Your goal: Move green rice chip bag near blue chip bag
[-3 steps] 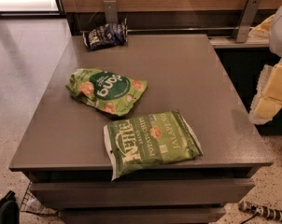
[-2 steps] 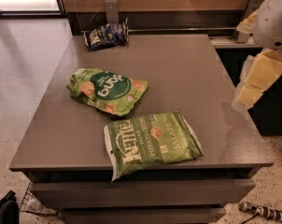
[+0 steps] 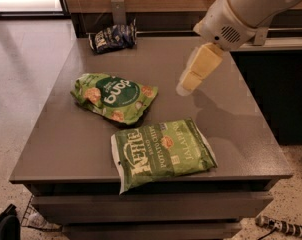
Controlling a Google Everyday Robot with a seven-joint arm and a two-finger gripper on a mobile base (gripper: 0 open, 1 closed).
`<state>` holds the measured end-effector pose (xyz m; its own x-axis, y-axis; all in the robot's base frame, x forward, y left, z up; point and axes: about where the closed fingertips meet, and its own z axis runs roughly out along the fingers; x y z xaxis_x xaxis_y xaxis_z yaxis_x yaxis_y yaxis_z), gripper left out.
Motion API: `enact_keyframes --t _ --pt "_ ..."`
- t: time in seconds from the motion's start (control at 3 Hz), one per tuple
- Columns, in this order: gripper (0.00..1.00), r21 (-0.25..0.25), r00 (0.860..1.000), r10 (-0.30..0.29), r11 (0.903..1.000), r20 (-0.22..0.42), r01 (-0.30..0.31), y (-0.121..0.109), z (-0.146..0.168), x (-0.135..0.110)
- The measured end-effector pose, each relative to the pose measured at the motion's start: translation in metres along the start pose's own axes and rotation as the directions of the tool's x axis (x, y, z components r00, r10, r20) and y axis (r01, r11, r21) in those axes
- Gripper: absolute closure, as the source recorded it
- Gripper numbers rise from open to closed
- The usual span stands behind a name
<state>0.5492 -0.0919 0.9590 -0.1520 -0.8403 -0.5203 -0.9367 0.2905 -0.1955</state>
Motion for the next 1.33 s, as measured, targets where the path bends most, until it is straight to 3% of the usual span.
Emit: enact_keyframes --t 0.33,0.67,1.0,1.33 --pt "0.0 -0.059 0.981 0.087 0.9951 0.17 -0.078 0.005 0.063 -0.057" --pt "0.0 -0.08 0.976 0.055 0.9961 0.209 -0.039 0.008 0.115 -0.105" --pt "0.0 -0.082 0.977 0.058 0.9957 0.203 -0.042 0.008 0.117 -0.105" --pt "0.0 -0.11 0.986 0.088 0.9912 0.142 -0.073 0.009 0.145 -0.103"
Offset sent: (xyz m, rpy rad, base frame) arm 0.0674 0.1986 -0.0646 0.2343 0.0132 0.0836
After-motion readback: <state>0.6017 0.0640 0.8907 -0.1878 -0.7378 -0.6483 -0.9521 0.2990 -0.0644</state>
